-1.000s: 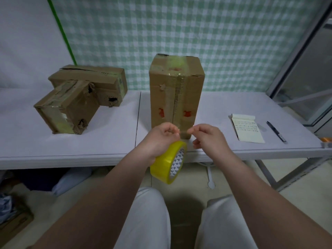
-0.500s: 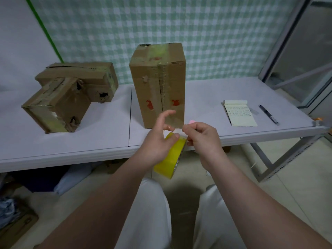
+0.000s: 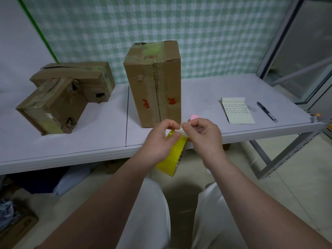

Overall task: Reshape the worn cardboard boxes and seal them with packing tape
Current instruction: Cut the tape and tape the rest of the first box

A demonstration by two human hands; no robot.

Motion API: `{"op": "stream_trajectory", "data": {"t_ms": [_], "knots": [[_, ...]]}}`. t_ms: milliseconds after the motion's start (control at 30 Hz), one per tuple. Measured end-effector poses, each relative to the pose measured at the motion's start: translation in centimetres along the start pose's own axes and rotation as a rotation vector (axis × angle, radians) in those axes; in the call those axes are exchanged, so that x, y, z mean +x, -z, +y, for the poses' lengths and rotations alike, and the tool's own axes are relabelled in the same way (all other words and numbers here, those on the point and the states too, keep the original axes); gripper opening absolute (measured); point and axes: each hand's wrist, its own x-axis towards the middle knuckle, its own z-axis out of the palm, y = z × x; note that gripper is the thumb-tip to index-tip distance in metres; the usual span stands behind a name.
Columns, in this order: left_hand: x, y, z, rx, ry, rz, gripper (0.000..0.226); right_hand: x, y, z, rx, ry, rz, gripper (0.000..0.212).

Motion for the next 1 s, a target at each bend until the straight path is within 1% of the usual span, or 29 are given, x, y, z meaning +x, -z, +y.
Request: {"op": "stream_trajectory", "data": {"t_ms": [133,200,267,367,433,567,667,733,767,833,900,1000], "knots": [[0.5,-0.7,0.2,-0.009,-0.008,0.013,0.008,0.5,0.6,0.3,-0.137,0.035,0.098,0.017],[0.9,-1.3,0.4,-0.009,-0.038,0.030,0.011,0.8,0.8,0.8,-0.202,0.051,0.144,0.016],[1.6,-2.0,0.8,0.038,-0.109,0.047,0.017,1.3,1.1,1.3,-0.178,0.035,0.183,0.016],[2.7,-3.1,1.7,0.123,-0.255,0.068,0.028,2.8,2.4,2.0,-0.192,-0.058,0.236,0.029],[3.6,-3.7,2.2,0.230,-0.371,0.056,0.032,4.4,3.6,3.3,-0.164,-0.132,0.265,0.025],[5.4,-5.3,3.0,0.488,-0.497,-0.009,0.034,7.2,5.5,4.8,-0.221,-0.262,0.158,0.033],[6.7,-6.8,2.8,0.625,-0.540,-0.093,0.033,8.9,6.6,5.2,-0.194,-0.320,0.103,0.037],[7.6,-7.6,2.1,0.659,-0.542,-0.160,0.036,9.6,7.2,5.5,-0.174,-0.349,0.062,0.042],[8.1,-7.9,1.7,0.673,-0.544,-0.182,0.042,9.8,7.4,5.6,-0.172,-0.367,0.036,0.044],[8.8,-8.3,0.8,0.697,-0.545,-0.197,0.050,10.1,7.5,5.9,-0.219,-0.369,0.005,0.045],[9.3,-8.3,0.1,0.716,-0.519,-0.189,0.048,10.4,7.4,6.1,-0.272,-0.343,-0.011,0.044],[9.5,-7.9,0.0,0.720,-0.494,-0.156,0.039,10.4,7.1,5.8,-0.308,-0.319,-0.035,0.043]]}}
